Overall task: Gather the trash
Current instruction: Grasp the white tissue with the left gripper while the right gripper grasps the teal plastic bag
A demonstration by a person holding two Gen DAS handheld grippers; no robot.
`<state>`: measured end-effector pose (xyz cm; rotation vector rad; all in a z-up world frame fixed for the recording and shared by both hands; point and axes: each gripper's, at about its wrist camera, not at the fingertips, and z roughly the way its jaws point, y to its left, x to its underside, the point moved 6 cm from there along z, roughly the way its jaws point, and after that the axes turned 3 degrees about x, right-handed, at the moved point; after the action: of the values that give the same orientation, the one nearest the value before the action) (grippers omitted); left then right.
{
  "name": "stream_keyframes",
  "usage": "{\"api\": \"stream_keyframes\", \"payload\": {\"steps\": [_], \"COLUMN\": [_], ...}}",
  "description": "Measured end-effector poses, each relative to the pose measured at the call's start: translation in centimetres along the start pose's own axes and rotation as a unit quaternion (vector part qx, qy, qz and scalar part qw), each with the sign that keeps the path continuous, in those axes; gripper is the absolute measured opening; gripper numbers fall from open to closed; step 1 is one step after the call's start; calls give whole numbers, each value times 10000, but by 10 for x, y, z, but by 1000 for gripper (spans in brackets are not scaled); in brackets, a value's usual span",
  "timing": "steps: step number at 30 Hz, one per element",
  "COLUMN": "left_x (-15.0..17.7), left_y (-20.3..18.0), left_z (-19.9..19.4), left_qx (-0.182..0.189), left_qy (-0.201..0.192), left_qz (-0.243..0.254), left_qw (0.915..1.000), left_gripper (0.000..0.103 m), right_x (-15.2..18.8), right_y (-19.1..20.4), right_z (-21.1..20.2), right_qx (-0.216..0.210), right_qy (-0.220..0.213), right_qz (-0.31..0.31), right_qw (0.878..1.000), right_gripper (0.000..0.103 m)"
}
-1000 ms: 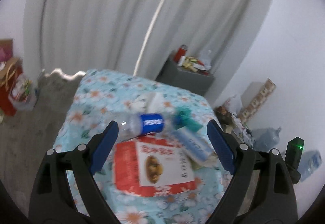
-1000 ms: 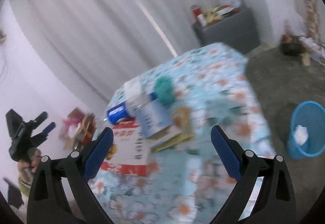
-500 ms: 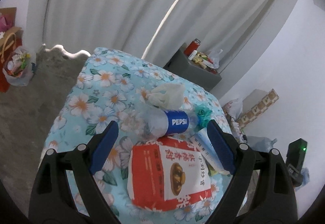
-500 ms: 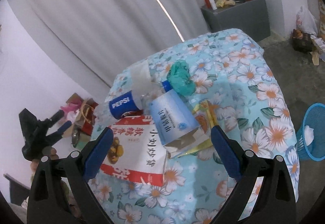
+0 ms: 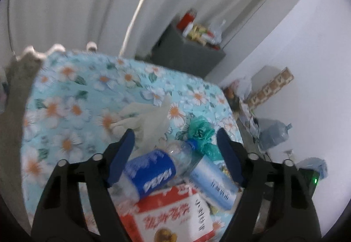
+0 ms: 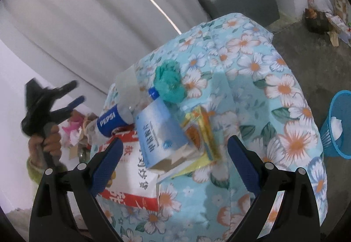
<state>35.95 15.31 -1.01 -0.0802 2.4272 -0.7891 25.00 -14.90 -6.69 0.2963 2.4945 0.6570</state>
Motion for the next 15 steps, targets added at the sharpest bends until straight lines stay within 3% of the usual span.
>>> {"api": "stream_keyframes", "payload": {"steps": [3,8,15], "left_x": [-15,-25,-24], "left_y": [10,23,36], "left_z": [37,74,99], "left_qx": [-86,-337,-314], "left_qy": [425,736,909], "left_qz": [-287,-283,-559], "left_qw": [9986,9963,9938], "left_gripper": [63,55,18], "right_x": [-9,-18,-23], "right_y": [-8,-17,-26], "right_z": [2,10,20], "right_qx": [-65,-133,-167], "right_qy": [-31,-7,65], "right_qz": [126,244,313], "right_qw": [9999,9996,9993], "right_gripper": [94,94,93]}}
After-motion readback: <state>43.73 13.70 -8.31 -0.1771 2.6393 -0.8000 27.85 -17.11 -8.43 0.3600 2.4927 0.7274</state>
